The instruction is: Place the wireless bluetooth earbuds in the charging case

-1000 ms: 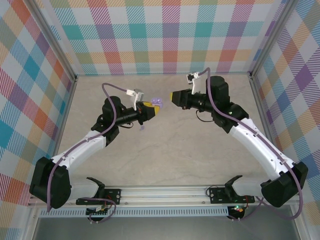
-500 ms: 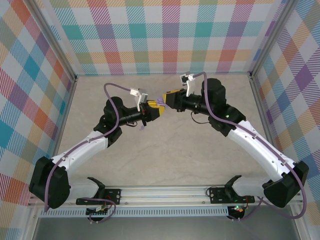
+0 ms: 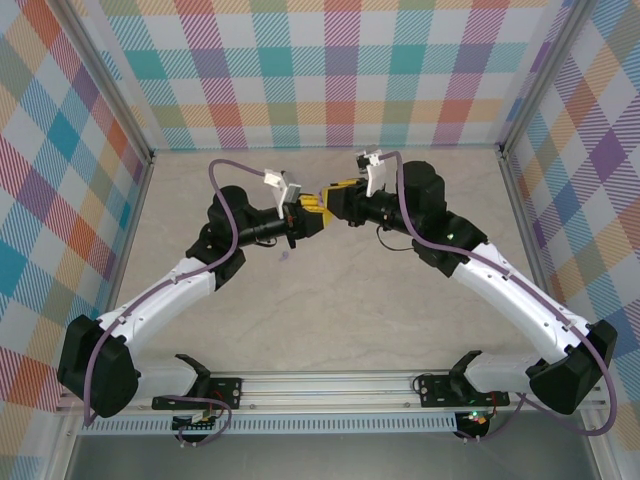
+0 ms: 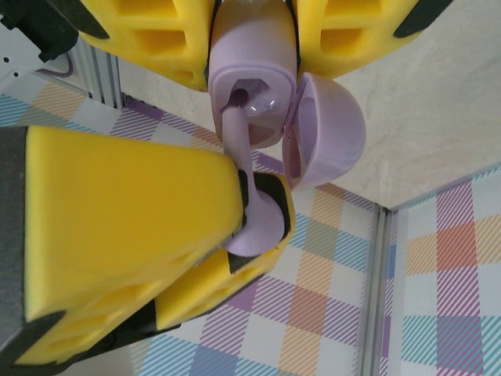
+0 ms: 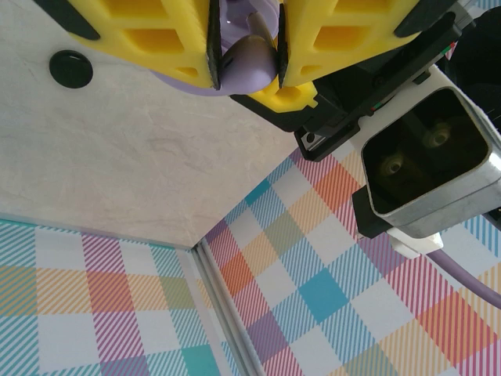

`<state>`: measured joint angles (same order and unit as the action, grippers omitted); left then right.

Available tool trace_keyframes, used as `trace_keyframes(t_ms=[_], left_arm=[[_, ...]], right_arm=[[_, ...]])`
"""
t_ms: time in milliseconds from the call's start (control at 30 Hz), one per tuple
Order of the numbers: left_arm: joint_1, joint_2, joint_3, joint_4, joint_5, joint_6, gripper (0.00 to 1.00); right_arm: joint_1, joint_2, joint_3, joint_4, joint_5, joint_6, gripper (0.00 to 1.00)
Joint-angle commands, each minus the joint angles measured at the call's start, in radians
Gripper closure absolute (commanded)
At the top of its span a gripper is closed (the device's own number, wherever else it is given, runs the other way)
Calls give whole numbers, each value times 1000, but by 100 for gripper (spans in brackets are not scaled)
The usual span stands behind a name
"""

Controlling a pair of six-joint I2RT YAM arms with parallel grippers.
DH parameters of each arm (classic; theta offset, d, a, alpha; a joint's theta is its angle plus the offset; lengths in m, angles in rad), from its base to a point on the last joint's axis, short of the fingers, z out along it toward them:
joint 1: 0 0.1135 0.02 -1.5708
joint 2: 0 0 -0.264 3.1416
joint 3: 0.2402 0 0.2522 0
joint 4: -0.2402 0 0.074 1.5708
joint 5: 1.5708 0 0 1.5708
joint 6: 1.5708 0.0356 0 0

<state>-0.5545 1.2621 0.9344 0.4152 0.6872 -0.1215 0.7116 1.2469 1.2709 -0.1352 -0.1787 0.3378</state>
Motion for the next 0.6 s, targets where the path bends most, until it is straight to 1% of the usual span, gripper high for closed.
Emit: trace_keyframes(t_ms=[0, 367, 567], left_arm=[[-12, -21, 40, 5, -3, 23, 91], [-12, -27, 43, 0, -41, -1, 90], [-12, -31, 43, 10, -40, -15, 91]], right_arm=[[9, -23, 22, 26, 28, -29, 74], [11, -23, 21, 8, 35, -39, 73], [12, -18, 22, 1, 38, -42, 73]])
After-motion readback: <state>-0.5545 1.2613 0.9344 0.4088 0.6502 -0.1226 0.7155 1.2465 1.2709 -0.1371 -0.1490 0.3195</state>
